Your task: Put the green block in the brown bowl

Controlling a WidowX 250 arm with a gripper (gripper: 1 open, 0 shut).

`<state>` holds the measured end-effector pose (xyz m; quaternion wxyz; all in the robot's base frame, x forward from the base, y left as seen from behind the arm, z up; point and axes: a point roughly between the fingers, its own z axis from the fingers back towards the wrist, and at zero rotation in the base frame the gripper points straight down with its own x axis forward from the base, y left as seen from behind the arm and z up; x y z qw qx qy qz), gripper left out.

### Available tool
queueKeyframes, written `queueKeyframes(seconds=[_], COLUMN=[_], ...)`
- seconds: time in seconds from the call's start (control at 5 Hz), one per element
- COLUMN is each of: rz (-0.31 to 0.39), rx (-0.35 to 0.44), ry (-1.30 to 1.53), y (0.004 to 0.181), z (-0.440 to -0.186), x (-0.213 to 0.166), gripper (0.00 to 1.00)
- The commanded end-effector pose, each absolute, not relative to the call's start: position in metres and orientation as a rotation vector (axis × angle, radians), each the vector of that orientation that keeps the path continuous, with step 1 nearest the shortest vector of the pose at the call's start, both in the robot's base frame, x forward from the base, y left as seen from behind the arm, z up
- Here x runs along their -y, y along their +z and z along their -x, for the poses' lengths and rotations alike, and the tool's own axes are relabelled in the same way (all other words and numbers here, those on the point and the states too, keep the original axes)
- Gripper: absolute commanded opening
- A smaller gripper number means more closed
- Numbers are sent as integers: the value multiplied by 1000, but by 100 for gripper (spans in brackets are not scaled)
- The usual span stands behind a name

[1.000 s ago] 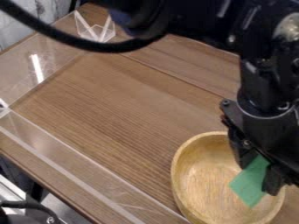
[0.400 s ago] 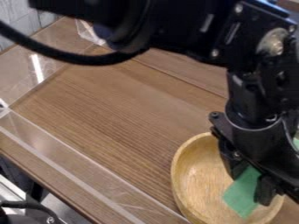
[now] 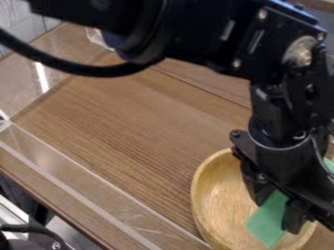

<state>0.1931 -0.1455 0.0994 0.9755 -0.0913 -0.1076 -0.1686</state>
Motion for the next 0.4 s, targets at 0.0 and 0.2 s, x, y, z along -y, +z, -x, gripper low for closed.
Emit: queueKeyframes(seconds=[0.0, 0.2], rz=[207, 209], rx=[251, 245], ry=[-309, -300], y=[107, 102], z=[-198, -199], x=[145, 145], gripper=[0, 100])
